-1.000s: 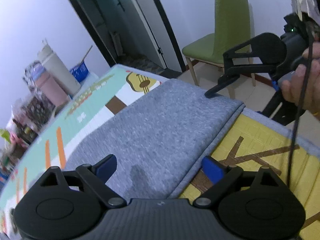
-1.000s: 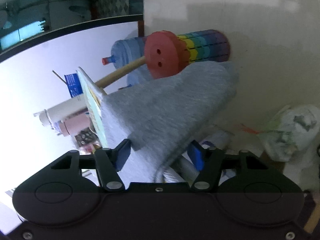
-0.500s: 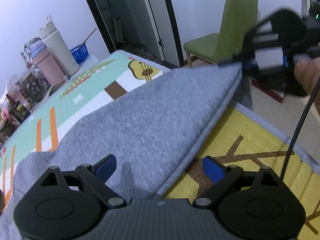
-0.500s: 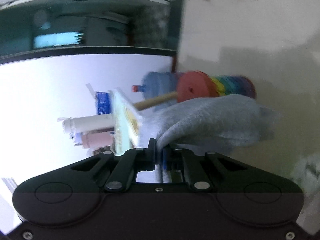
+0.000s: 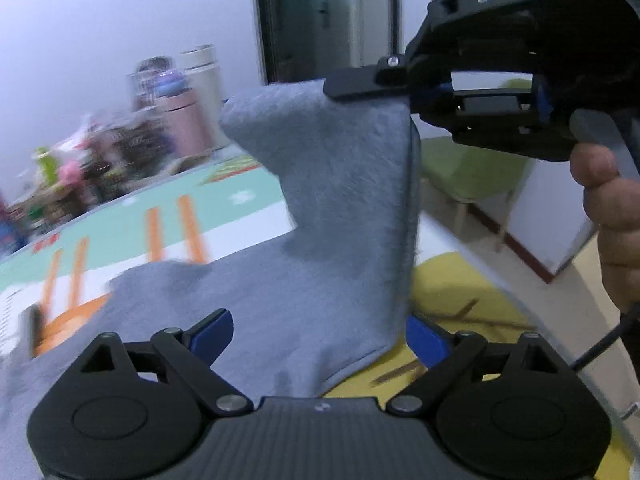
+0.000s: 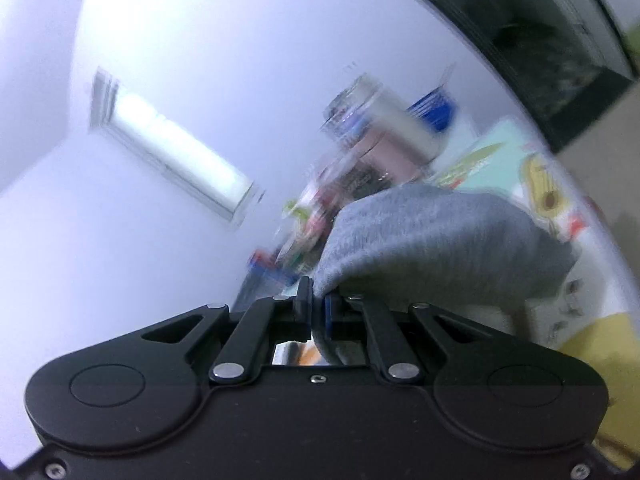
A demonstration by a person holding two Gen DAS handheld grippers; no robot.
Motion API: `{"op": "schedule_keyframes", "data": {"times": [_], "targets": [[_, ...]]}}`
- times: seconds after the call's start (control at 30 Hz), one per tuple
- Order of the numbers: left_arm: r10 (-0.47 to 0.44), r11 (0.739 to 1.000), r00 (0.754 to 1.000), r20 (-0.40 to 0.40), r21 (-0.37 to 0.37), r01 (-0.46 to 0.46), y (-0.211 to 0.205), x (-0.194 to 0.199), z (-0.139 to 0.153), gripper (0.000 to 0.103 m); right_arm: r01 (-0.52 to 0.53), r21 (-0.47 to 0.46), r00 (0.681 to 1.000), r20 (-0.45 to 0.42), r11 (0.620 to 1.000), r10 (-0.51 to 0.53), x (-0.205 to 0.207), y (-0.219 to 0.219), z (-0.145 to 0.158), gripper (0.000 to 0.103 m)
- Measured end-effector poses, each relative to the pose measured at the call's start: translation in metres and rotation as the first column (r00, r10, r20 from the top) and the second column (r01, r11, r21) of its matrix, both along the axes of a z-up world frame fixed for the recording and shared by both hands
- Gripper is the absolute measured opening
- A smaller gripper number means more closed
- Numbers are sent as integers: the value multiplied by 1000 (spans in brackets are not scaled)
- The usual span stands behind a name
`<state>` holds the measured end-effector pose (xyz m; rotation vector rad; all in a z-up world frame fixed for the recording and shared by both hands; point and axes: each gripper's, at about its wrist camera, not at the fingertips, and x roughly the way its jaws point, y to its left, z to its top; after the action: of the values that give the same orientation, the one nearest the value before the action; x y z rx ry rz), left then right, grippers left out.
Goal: Fold clothes
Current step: 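Lift the side with the right gripper, fold it toward the middle, open, then grasp the ribbed sleeve cuff with the right gripper and lift it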
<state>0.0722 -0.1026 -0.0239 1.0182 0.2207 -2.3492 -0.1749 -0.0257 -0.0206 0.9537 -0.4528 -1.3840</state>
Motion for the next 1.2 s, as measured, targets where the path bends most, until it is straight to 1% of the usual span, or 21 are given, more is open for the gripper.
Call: {"op": "schedule_keyframes", "data": {"times": [0.07, 0.17, 0.27, 0.43, 0.6, 0.7, 0.83, 0.93, 1.07, 1.13, 1.2], "targets": [[52, 999, 998, 17, 3, -53, -6, 26, 7, 95, -51, 25, 997, -51, 998, 53, 26, -20, 9, 6], [122, 992, 992, 40, 5, -122, -17, 67, 17, 95, -126, 59, 990, -62, 990, 129, 63, -44, 15, 6], [185, 983, 980, 74, -3, -185, -24, 109, 23, 95, -163, 107, 978, -114, 981, 175, 105, -55, 19, 6], [272, 962, 957, 97, 4, -274, -36, 177, 30, 95, -194, 180, 960, -169, 964, 224, 179, -51, 17, 6], [308, 950, 946, 100, 17, -311, -49, 238, 35, 95, -197, 273, 945, -201, 942, 257, 245, -59, 8, 6], [298, 952, 949, 99, 36, -303, -57, 268, 35, 95, -170, 344, 928, -258, 923, 267, 290, -67, -5, 6], [274, 956, 956, 109, 74, -283, -68, 302, 32, 95, -76, 424, 917, -326, 902, 230, 343, -69, -24, 9], [251, 959, 962, 111, 106, -262, -75, 325, 26, 96, -14, 473, 918, -343, 881, 199, 364, -67, -31, 11], [227, 952, 965, 130, 179, -248, -88, 343, 16, 96, 82, 537, 908, -387, 840, 159, 383, -65, -40, 17], [216, 948, 966, 138, 208, -242, -93, 347, 11, 96, 121, 569, 898, -413, 813, 155, 389, -68, -44, 24], [206, 943, 968, 145, 234, -236, -97, 351, 7, 96, 160, 597, 881, -445, 786, 159, 397, -65, -45, 24]]}}
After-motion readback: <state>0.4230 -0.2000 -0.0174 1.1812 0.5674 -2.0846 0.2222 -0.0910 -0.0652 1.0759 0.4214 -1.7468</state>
